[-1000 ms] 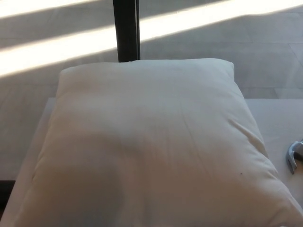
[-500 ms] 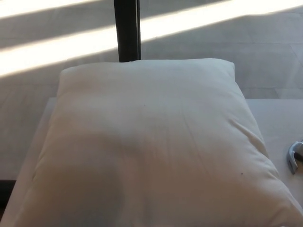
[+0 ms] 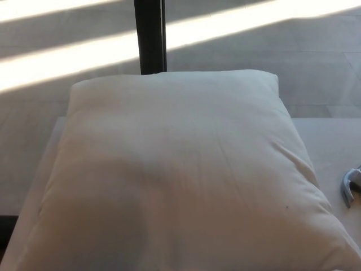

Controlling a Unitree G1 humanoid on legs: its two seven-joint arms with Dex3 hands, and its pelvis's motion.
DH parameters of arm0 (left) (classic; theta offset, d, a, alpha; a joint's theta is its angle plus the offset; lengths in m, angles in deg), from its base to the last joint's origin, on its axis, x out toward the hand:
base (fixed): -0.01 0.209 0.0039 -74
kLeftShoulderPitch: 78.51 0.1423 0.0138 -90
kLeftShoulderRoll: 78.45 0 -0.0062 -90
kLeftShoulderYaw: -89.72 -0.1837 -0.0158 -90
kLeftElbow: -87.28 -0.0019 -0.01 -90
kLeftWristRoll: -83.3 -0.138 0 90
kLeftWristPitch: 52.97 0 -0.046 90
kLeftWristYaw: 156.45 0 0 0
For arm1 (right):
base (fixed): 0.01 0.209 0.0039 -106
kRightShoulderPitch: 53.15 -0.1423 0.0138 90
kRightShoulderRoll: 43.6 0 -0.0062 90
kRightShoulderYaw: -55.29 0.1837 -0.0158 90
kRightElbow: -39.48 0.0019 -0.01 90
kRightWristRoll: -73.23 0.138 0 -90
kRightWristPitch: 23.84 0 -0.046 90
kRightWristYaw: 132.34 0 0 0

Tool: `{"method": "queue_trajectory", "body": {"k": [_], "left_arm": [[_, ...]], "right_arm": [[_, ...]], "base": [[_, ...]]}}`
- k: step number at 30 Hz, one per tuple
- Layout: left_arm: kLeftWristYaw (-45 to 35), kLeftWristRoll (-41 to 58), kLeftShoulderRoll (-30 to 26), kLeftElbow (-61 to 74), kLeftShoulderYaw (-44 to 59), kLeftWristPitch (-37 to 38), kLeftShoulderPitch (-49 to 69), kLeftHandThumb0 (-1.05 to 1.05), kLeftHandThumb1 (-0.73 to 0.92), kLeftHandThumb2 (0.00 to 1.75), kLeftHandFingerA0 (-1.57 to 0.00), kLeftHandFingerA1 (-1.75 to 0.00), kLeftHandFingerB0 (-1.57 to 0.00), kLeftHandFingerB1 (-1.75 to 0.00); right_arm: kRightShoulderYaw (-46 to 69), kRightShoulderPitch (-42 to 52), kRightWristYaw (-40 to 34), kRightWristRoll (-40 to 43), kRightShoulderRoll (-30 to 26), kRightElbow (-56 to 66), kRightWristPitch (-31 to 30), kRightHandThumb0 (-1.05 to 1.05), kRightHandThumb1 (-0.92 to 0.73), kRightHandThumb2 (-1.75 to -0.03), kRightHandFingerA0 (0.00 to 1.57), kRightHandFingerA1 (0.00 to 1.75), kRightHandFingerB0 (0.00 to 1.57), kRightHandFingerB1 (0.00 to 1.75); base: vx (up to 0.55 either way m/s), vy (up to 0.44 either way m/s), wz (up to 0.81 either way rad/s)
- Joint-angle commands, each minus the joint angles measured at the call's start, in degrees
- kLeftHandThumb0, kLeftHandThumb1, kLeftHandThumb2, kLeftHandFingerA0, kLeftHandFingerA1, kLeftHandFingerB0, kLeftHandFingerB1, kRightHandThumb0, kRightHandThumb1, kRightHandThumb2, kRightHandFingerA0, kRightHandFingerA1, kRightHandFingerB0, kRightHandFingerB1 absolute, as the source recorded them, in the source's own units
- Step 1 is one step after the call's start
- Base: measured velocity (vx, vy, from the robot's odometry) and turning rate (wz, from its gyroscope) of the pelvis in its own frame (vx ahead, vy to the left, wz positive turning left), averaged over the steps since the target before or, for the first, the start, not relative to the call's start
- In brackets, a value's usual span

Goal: A hammer is kept on the right hand side and a pillow is kept on the left hand side on the desk infront of the robot and the robot uses its right hand to pick up the hammer and makes a downward swinging motion to hit the pillow

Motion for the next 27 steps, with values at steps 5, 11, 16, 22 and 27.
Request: {"method": "queue_trajectory", "body": {"k": [5,11,16,22,27], "left_arm": [[0.1,1.8,-2.1,-0.7,1.3,-1.0,0.3,-0.55,0.69,0.61,-0.64,-0.47,-0.55,-0.44],[0.8,0.9,-2.0,-0.1,0.6,-0.4,0.8,-0.58,0.70,0.61,-0.67,-0.48,-0.56,-0.44],[1.3,2.1,-2.1,-0.8,1.8,-0.9,0.3,-0.58,0.67,0.61,-0.69,-0.51,-0.54,-0.46],[0.7,1.6,-3.0,-2.2,2.0,-0.4,-0.4,-0.58,0.68,0.61,-0.67,-0.50,-0.52,-0.44],[0.4,1.7,-3.1,-2.8,2.4,-0.5,-0.9,-0.56,0.68,0.61,-0.66,-0.50,-0.52,-0.45]], "right_arm": [[38.7,0.1,-16.0,25.7,6.5,-26.5,3.5,-0.78,-0.61,-0.89,0.00,0.15,0.00,0.09],[38.9,-0.5,-17.6,23.5,9.2,-31.1,4.4,-0.74,-0.58,-0.89,0.00,0.16,0.00,0.14],[39.6,0.8,-12.5,23.3,15.7,-34.3,9.9,-0.68,-0.56,-0.95,0.00,0.46,0.00,0.21],[41.6,3.5,-9.5,23.5,19.1,-36.8,9.2,-0.80,-0.76,-0.64,0.19,0.46,0.12,0.30],[41.9,1.5,-12.0,23.4,18.7,-36.3,7.9,-0.76,-0.75,-0.63,0.37,0.50,0.28,0.39]], "base": [[0.00,0.000,0.00],[0.00,0.000,0.00],[0.00,0.000,0.00],[0.00,0.000,0.00],[0.00,0.000,0.00]]}}
